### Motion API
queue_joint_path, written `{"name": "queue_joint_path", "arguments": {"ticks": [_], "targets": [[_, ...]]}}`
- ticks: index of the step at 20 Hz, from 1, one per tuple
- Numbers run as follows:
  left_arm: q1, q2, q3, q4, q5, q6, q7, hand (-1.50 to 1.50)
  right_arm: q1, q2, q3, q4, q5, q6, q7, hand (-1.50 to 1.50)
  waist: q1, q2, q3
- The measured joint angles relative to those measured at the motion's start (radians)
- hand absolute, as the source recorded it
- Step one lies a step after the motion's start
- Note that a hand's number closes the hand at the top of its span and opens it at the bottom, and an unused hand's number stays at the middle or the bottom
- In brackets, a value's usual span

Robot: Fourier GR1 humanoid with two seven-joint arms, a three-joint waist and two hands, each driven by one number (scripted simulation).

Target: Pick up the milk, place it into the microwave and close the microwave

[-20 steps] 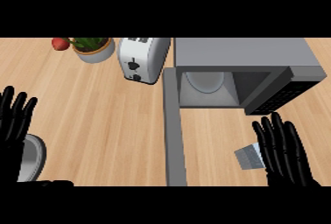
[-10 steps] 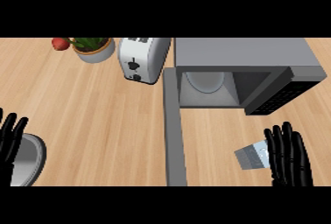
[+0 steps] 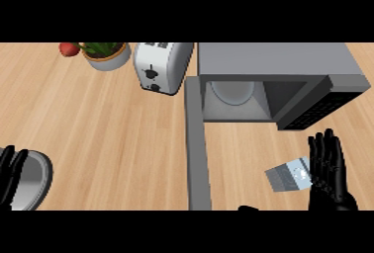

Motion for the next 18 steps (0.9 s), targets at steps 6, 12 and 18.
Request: {"name": "queue_joint_path", "arguments": {"ticks": [6, 12, 18], "targets": [[0.04, -0.012, 0.022, 0.007, -0.008, -0.045, -0.046, -1.5, -0.014, -0.008, -0.08, 0.104, -0.059, 0.002, -0.074, -1.5, -0.001, 0.0, 0.0], [0.086, -0.027, 0.016, -0.019, -0.001, -0.065, -0.064, -1.5, -0.008, -0.029, -0.171, 0.209, -0.104, 0.013, -0.167, -1.5, -0.001, 0.0, 0.0], [0.097, -0.032, 0.022, -0.03, -0.001, -0.075, -0.057, -1.5, 0.009, -0.049, -0.246, 0.293, -0.149, 0.043, -0.254, -1.5, -0.002, 0.0, 0.0]]}}
